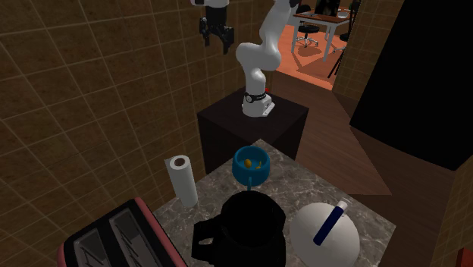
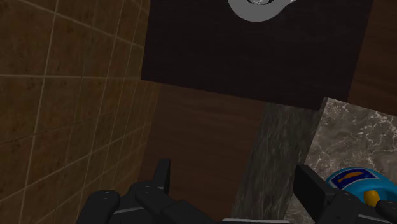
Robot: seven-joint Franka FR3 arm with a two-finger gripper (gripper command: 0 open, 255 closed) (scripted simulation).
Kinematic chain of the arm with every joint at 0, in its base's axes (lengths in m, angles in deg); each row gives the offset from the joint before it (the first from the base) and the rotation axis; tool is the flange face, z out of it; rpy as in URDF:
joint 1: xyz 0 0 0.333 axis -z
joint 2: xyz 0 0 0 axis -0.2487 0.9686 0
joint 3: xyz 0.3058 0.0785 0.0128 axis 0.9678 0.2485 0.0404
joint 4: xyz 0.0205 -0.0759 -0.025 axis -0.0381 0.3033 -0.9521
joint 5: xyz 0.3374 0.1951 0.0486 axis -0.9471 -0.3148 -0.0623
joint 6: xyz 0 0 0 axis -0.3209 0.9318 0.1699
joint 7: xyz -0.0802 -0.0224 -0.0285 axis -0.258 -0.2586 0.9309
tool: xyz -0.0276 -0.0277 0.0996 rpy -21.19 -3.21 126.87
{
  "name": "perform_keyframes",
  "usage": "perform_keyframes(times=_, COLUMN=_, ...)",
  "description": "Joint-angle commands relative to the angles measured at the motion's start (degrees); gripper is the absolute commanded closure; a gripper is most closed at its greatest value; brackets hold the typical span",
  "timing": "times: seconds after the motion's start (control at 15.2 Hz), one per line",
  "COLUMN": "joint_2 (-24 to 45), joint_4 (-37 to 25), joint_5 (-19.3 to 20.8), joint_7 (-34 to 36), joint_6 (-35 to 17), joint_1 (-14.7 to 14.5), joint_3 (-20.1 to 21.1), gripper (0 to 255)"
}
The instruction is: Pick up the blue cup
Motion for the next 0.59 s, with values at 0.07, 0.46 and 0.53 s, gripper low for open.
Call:
perform_keyframes(times=0.07, joint_2=0.53, joint_4=1.07, joint_5=-0.61, joint_7=0.97, joint_6=-1.54, joint_1=-0.29, joint_3=0.72, gripper=0)
perform_keyframes(times=0.46, joint_2=5.48, joint_4=6.08, joint_5=-3.94, joint_7=6.62, joint_6=-11.26, joint_1=-2.02, joint_3=5.23, gripper=0)
perform_keyframes(times=0.53, joint_2=6.61, joint_4=6.66, joint_5=-4.40, joint_7=7.55, joint_6=-12.94, joint_1=-2.30, joint_3=5.99, gripper=0)
